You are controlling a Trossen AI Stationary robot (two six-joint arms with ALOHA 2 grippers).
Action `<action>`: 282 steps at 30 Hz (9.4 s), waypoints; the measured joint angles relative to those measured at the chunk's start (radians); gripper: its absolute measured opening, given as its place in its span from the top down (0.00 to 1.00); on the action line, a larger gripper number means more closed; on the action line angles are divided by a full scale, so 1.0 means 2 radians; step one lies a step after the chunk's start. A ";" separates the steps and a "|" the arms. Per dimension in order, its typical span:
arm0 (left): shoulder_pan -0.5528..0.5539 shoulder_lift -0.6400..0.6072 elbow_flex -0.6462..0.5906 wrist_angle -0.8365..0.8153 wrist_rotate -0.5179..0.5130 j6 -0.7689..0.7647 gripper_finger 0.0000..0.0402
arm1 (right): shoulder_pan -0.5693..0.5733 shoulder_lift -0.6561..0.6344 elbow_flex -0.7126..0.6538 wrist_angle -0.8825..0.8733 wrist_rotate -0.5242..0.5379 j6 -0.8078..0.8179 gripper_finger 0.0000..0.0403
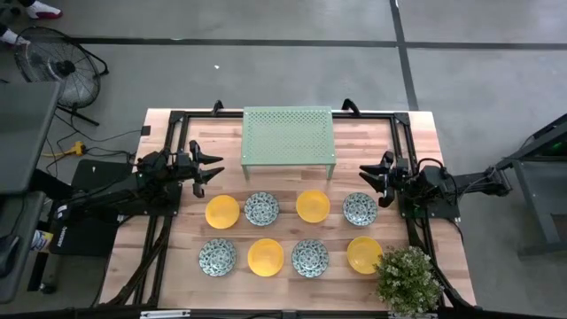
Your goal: Pick & Place Mini bowls
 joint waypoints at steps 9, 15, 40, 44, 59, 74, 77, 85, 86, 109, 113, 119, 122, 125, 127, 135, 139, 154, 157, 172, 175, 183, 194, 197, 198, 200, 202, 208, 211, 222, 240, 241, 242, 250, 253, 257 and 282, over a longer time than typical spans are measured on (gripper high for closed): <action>0.000 0.000 0.000 0.000 0.000 0.000 0.63 | 0.000 0.000 0.000 0.000 0.000 0.000 0.72; 0.000 0.000 0.000 0.000 0.000 0.000 0.63 | 0.000 0.000 0.000 0.000 0.000 0.000 0.72; 0.000 0.000 0.000 0.000 0.000 0.000 0.63 | 0.000 0.000 0.000 0.000 0.000 0.000 0.72; 0.000 0.000 0.000 0.000 0.000 0.000 0.63 | 0.000 0.000 0.000 0.000 0.000 0.000 0.72; 0.000 0.000 0.000 0.000 0.000 0.000 0.63 | 0.000 0.000 0.000 0.000 0.000 0.000 0.72; 0.000 0.000 0.000 0.000 0.000 0.000 0.63 | 0.000 0.000 0.000 0.000 0.000 0.000 0.72; 0.000 0.000 0.000 0.000 0.000 0.000 0.63 | 0.000 0.000 0.000 0.000 0.000 0.000 0.72; 0.000 0.000 0.000 0.000 0.000 0.000 0.63 | 0.000 0.000 0.000 0.000 0.000 0.001 0.72; 0.000 0.000 0.000 0.000 0.000 0.000 0.63 | 0.000 0.000 0.000 0.000 0.000 0.004 0.72; 0.000 0.000 0.000 0.001 0.000 0.000 0.63 | -0.038 0.153 0.225 -0.362 0.003 0.162 0.72; 0.000 0.000 0.000 0.001 0.000 0.000 0.63 | -0.066 0.239 0.271 -0.421 -0.028 0.220 0.72; 0.000 0.000 0.000 0.001 0.000 0.000 0.63 | -0.110 0.362 0.336 -0.529 -0.103 0.249 0.72; 0.000 0.000 0.000 0.001 0.000 0.000 0.63 | -0.124 0.417 0.361 -0.573 -0.138 0.248 0.72; 0.000 0.000 0.000 0.001 0.000 0.000 0.63 | -0.137 0.463 0.379 -0.608 -0.170 0.249 0.72; 0.000 0.000 0.000 0.001 0.000 0.000 0.63 | -0.144 0.487 0.388 -0.628 -0.189 0.249 0.72; 0.000 0.000 0.000 0.001 0.000 0.000 0.63 | -0.145 0.560 0.405 -0.649 -0.237 0.249 0.67; 0.000 0.000 0.000 0.001 0.000 0.000 0.63 | -0.137 0.586 0.405 -0.644 -0.244 0.248 0.57; 0.000 0.000 0.000 0.001 0.000 0.000 0.63 | -0.134 0.670 0.405 -0.633 -0.235 0.206 0.46; 0.000 0.000 0.000 0.001 0.000 0.000 0.63 | -0.134 0.687 0.405 -0.622 -0.236 0.206 0.47; 0.000 0.000 0.000 0.001 0.000 0.000 0.63 | -0.134 0.724 0.400 -0.593 -0.227 0.200 0.56; 0.000 0.000 0.000 0.001 0.000 0.000 0.63 | -0.134 0.724 0.397 -0.593 -0.229 0.200 0.60; 0.000 0.000 0.000 0.001 0.000 0.000 0.63 | -0.134 0.724 0.397 -0.592 -0.230 0.196 0.77; 0.000 0.000 0.000 0.001 0.000 0.000 0.63 | -0.134 0.705 0.398 -0.596 -0.263 0.195 0.97; 0.000 0.000 0.000 0.001 0.000 0.000 0.63 | -0.134 0.692 0.397 -0.598 -0.263 0.207 0.96; 0.000 0.000 0.000 0.001 0.000 0.000 0.63 | -0.134 0.686 0.397 -0.600 -0.265 0.211 0.96; 0.000 0.000 0.000 0.001 0.000 0.000 0.63 | -0.134 0.674 0.397 -0.603 -0.271 0.220 0.99; 0.000 0.000 0.000 0.001 0.000 0.000 0.63 | -0.134 0.662 0.396 -0.606 -0.269 0.227 0.99; 0.000 0.000 0.000 0.001 0.000 0.000 0.63 | -0.134 0.620 0.396 -0.606 -0.287 0.247 0.99; 0.000 0.000 0.000 0.001 0.000 0.000 0.63 | -0.134 0.596 0.396 -0.606 -0.303 0.254 0.99; 0.000 0.000 0.000 0.001 0.000 0.000 0.63 | -0.142 0.557 0.478 -0.626 -0.285 0.263 0.99; 0.000 0.000 0.000 0.001 -0.001 0.000 0.63 | -0.223 0.628 0.680 -0.673 -0.243 0.207 1.00; 0.000 0.000 0.000 0.001 -0.001 0.000 0.63 | -0.229 0.635 0.689 -0.672 -0.243 0.201 1.00; 0.000 0.000 0.000 0.001 -0.001 0.000 0.63 | -0.234 0.643 0.698 -0.672 -0.243 0.195 1.00; 0.000 0.000 0.000 0.001 -0.001 0.000 0.63 | -0.267 0.703 0.755 -0.671 -0.246 0.155 0.99; 0.000 0.000 0.000 0.001 -0.001 0.000 0.63 | -0.276 0.722 0.767 -0.671 -0.248 0.145 0.99; 0.000 0.000 0.000 0.001 0.001 0.000 0.63 | -0.287 0.740 0.774 -0.669 -0.251 0.139 0.99; 0.000 0.000 0.000 0.001 0.000 0.000 0.63 | -0.353 0.802 0.774 -0.619 -0.290 0.131 0.99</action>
